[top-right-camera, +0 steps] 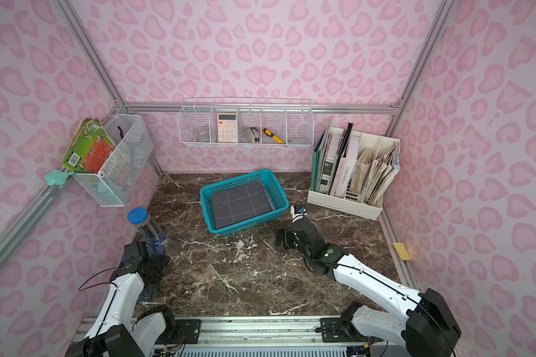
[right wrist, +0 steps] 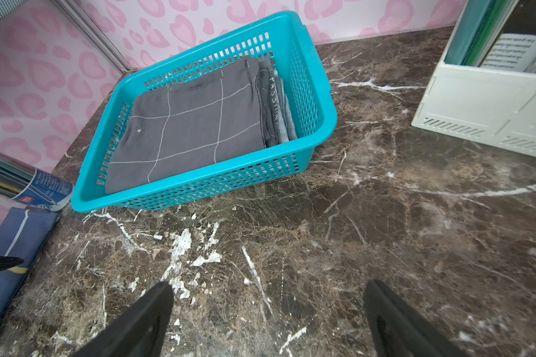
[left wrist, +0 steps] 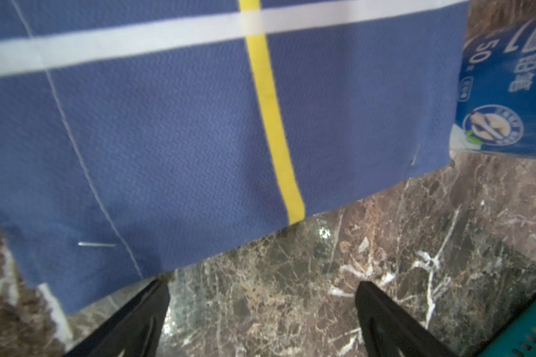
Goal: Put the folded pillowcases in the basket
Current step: Move the pillowcase to the center of the board.
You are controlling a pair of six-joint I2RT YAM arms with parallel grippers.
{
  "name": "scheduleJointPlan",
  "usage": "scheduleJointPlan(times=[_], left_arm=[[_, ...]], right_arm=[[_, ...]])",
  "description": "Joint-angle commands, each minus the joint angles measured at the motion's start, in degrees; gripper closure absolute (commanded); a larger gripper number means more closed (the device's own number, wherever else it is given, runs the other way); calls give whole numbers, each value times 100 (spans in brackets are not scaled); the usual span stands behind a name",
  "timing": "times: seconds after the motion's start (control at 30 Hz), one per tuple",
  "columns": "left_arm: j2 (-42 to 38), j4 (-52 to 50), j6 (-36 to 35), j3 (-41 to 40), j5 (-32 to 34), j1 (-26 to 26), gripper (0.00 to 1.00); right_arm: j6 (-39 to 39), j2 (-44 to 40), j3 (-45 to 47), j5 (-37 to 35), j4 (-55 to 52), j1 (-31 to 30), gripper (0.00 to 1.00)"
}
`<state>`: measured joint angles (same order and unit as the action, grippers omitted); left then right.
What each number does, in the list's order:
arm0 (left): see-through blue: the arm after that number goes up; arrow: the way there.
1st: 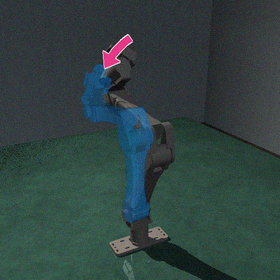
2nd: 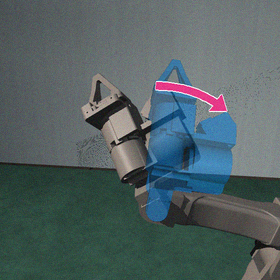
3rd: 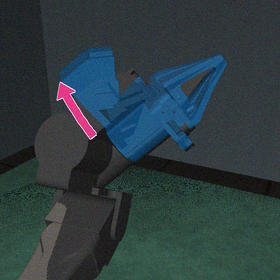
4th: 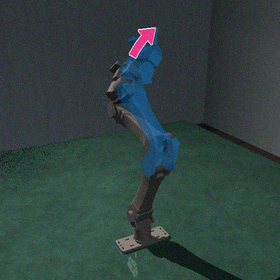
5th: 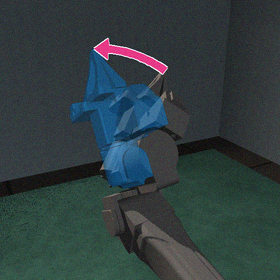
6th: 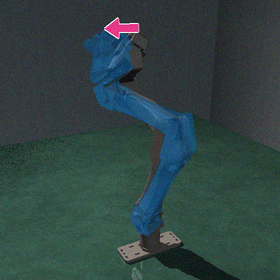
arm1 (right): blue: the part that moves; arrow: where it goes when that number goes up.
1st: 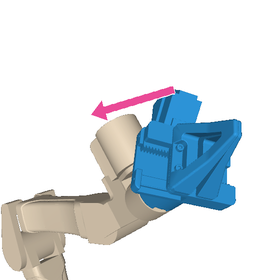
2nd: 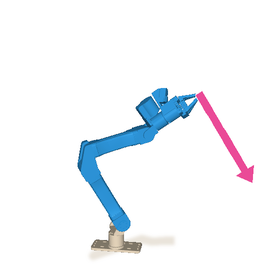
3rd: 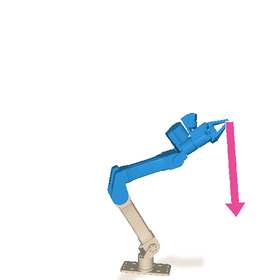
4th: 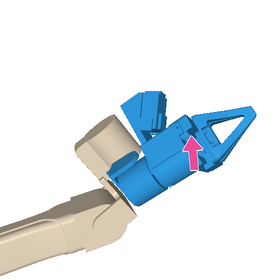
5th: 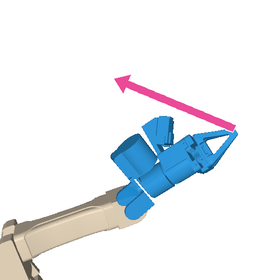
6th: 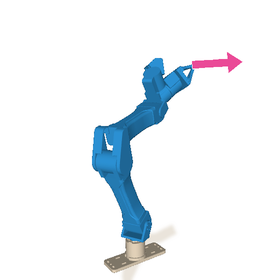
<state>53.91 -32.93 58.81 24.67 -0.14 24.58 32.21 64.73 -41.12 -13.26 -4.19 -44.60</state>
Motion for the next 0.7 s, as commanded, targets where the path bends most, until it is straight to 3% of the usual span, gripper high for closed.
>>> scheduleJointPlan(times=[0.0, 0.23, 0.43, 0.67], left_arm=[[21, -124, 101, 48, -469, 3, 1], [51, -755, -212, 681, 512, -111, 1], [60, -646, -139, 761, 937, 67, 1], [532, -200, -155, 578, 330, 951, 1]], right_arm=[[-71, 2, -55, -107, 22, -4, 1], [-5, 22, 11, -94, 66, 4, 1], [-8, 77, -200, 5, -93, 4, 1], [-105, -162, -181, -121, -320, 4, 1]])
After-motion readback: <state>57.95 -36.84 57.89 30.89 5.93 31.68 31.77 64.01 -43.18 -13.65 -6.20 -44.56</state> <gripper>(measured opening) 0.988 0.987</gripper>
